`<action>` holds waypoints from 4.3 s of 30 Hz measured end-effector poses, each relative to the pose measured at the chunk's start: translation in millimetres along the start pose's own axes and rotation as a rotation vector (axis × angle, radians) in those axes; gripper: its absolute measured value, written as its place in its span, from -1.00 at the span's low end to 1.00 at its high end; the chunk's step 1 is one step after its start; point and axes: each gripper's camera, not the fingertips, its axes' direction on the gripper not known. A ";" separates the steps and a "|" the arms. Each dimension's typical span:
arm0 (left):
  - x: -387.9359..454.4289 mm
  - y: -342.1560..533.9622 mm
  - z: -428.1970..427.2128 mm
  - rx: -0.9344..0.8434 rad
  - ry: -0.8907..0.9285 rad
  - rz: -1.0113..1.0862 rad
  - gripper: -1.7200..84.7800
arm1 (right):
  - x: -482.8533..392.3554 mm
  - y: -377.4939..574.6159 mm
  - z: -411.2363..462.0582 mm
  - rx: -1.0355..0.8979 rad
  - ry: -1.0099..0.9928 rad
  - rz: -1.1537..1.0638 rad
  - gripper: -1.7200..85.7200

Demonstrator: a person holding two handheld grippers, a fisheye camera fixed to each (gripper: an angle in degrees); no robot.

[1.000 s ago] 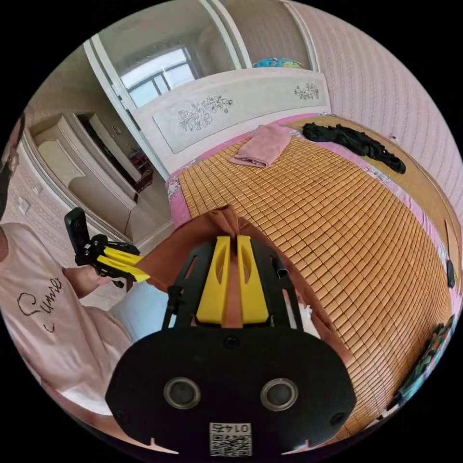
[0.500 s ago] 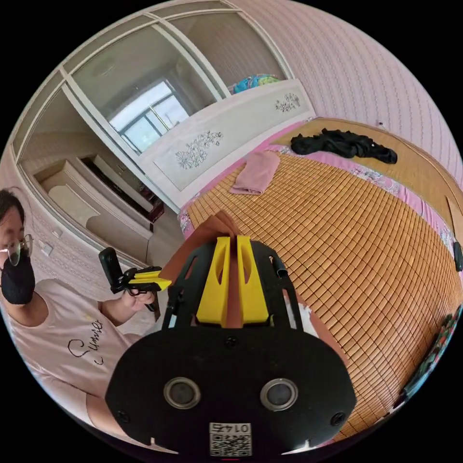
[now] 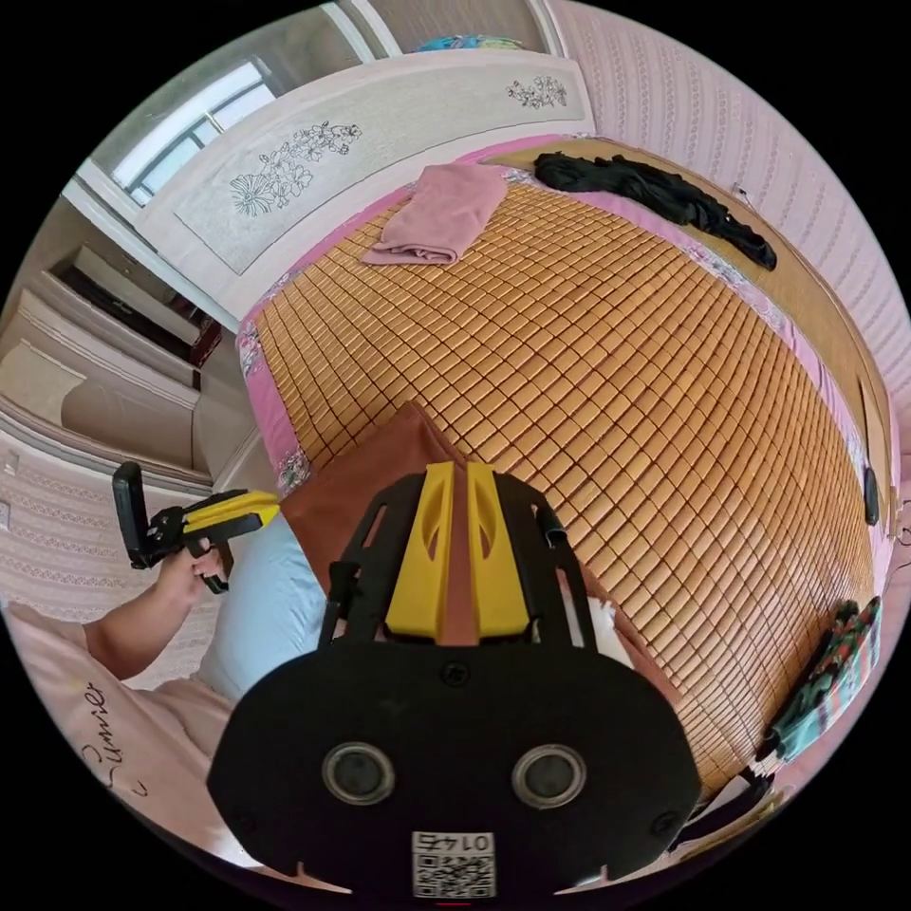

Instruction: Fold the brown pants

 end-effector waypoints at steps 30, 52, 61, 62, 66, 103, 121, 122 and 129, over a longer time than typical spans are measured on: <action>270.7 111.9 137.8 -0.141 -0.008 0.808 -0.98 | -34.4 85.2 22.0 -0.110 0.246 0.112 -0.98; 286.3 157.5 210.7 -0.318 -0.072 1.040 -0.98 | 55.6 52.2 -29.9 -0.259 0.069 0.201 -0.98; 304.1 207.9 147.4 -0.111 -0.109 1.189 -0.98 | 58.7 168.3 -176.3 0.089 0.140 0.255 -0.97; 303.7 209.1 143.7 -0.097 -0.093 1.174 -0.97 | 63.3 208.5 -205.3 0.146 0.152 0.318 -0.97; 309.3 213.5 143.2 -0.140 0.049 1.079 -0.88 | 84.6 333.3 -256.3 0.210 0.060 0.563 -0.87; 343.8 259.4 114.3 -0.129 0.047 1.156 -0.83 | 223.3 608.0 -466.6 0.585 -0.785 0.875 -0.51; 382.9 215.0 67.3 -0.154 0.600 1.133 -0.83 | 215.0 723.5 -612.8 0.789 -0.687 0.842 -0.84; 387.2 215.4 68.2 -0.152 0.626 1.137 -0.83 | 209.9 739.2 -633.6 0.798 -0.639 0.855 -0.84; 375.7 188.5 88.5 -0.224 0.698 0.999 -0.84 | 179.9 725.6 -677.6 0.709 -0.476 0.825 -0.81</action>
